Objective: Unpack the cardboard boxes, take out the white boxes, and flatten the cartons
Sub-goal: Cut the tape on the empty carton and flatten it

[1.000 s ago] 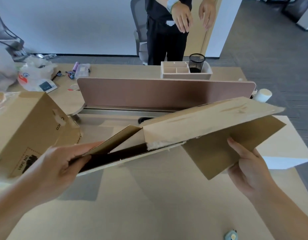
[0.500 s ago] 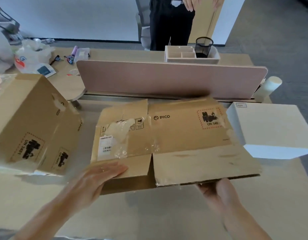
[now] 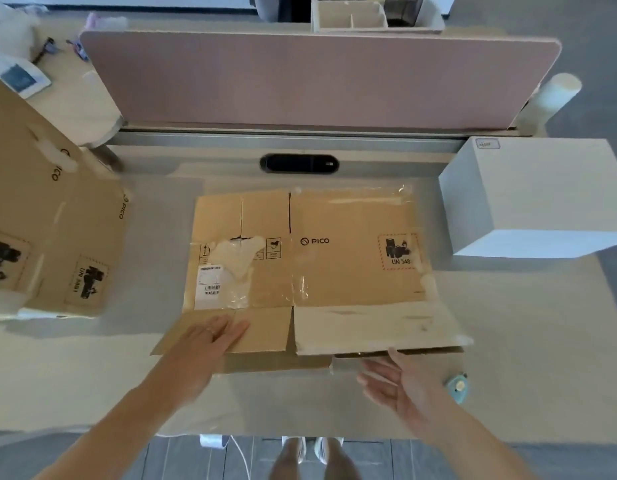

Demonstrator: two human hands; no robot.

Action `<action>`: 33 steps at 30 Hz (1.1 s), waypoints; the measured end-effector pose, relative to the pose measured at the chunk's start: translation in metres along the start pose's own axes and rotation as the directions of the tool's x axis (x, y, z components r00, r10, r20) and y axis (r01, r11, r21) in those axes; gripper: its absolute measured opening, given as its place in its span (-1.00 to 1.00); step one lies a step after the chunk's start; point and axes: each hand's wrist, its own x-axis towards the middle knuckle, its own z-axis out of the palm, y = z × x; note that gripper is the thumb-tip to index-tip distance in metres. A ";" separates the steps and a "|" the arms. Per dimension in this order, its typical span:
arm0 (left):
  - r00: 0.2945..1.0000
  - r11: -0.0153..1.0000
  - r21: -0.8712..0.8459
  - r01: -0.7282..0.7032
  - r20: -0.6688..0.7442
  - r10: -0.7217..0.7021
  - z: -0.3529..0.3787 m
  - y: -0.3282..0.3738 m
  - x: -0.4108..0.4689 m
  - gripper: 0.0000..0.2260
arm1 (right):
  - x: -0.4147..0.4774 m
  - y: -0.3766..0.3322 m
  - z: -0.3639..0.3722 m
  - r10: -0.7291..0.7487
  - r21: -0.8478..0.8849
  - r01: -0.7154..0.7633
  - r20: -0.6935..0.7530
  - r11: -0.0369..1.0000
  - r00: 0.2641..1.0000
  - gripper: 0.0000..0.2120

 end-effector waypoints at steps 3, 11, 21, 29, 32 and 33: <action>0.996 0.998 0.052 -0.034 0.086 0.029 0.014 0.006 0.007 -0.27 | -0.009 0.008 0.007 -0.037 -0.520 0.034 0.005 0.853 0.999 -0.64; 0.992 0.984 -0.129 0.119 -0.018 -0.122 0.016 0.045 0.068 0.10 | 0.064 -0.032 0.017 -0.456 -0.878 0.374 0.475 -0.299 0.752 -0.06; 0.983 0.992 -0.104 0.068 -0.165 -0.085 0.048 0.019 0.109 0.17 | 0.130 -0.003 0.009 -0.559 -0.878 0.211 0.443 -0.430 0.701 0.07; 0.926 0.991 -0.098 0.093 -0.357 -0.122 0.032 0.016 0.119 0.03 | 0.143 -0.029 0.017 -0.625 -0.866 0.304 0.497 -0.396 0.602 0.00; 0.915 0.982 -0.112 0.155 -0.359 -0.186 0.030 0.014 0.134 -0.04 | 0.158 -0.048 0.022 -0.595 -0.845 0.257 0.517 -0.468 0.616 0.03; 0.918 0.981 -0.102 0.166 -0.347 -0.191 0.032 0.014 0.137 -0.06 | 0.162 -0.048 0.022 -0.599 -0.844 0.246 0.516 -0.476 0.613 0.03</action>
